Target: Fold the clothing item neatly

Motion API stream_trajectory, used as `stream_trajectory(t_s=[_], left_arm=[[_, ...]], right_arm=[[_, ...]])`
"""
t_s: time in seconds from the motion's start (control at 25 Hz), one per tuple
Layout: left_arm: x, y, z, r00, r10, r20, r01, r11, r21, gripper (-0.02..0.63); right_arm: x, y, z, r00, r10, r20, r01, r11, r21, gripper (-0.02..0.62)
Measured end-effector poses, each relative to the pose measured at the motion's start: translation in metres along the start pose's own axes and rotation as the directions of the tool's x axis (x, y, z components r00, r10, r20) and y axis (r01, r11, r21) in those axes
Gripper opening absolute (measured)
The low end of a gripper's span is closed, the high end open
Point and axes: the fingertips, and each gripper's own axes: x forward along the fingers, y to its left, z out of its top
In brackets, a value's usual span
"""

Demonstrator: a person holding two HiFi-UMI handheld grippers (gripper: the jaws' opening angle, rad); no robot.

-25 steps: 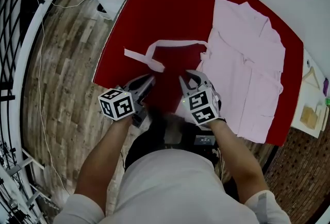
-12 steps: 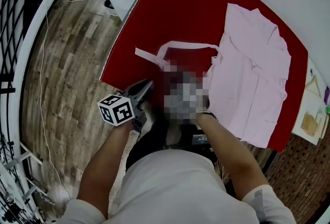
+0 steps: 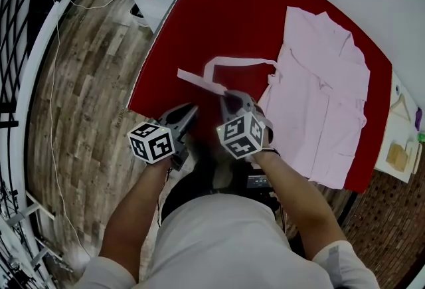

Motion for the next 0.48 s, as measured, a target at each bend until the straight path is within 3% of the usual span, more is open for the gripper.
stream_trajectory(t_s=[0.32,0.48], left_arm=[[0.025,-0.019,0.002,0.999,-0.013,-0.05,0.02,0.991,0.135,0.025],[0.042,-0.034,0.001,0.996,-0.045,-0.077,0.057,0.986,0.158,0.025]], right_arm=[[-0.054,-0.032,0.017,0.993,-0.086,0.087,0.084,0.996,0.024,0.031],[-0.083,-0.058,0.018,0.982,-0.15,0.119,0.142,0.988,0.068,0.031]])
